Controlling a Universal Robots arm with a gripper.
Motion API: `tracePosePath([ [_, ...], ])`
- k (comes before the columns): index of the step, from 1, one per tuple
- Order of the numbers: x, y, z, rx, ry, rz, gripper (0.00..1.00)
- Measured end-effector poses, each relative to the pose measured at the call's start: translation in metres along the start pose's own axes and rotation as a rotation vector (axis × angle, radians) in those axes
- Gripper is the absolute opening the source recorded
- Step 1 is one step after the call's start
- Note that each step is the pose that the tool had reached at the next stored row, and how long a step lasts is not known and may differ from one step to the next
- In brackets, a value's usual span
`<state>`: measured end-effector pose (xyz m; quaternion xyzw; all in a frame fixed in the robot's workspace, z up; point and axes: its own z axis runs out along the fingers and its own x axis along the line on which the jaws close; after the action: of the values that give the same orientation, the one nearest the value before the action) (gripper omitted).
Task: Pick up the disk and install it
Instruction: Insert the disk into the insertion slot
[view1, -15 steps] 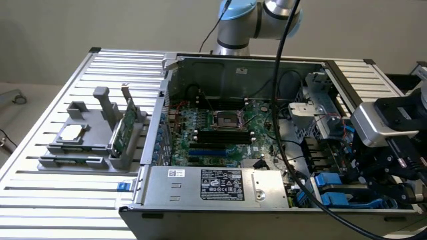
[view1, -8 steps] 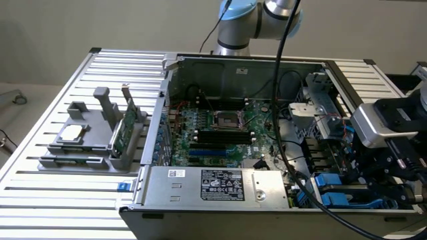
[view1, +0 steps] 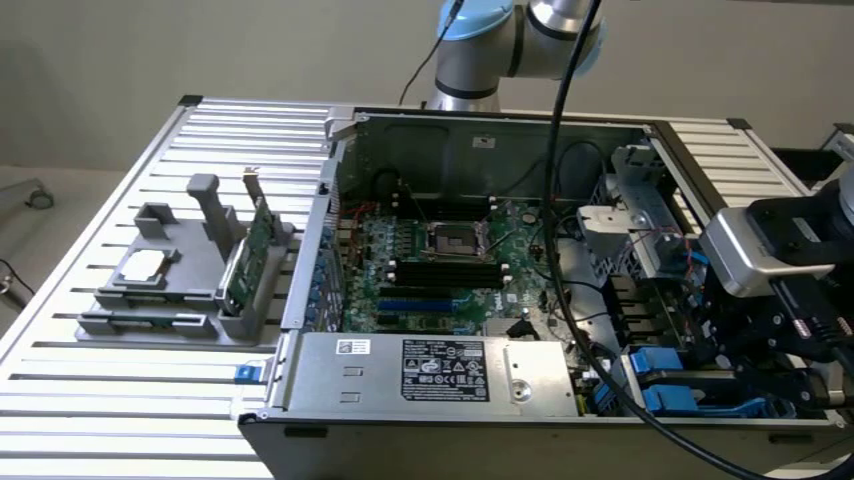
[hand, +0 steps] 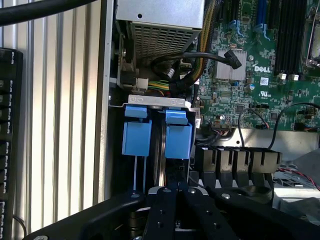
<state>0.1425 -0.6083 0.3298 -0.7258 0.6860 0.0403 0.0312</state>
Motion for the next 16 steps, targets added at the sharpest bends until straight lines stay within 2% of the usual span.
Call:
tracePosePath([
  [16, 0.0002, -0.0001, 0.002, 0.0001, -0.0002, 0.0, 0.11],
])
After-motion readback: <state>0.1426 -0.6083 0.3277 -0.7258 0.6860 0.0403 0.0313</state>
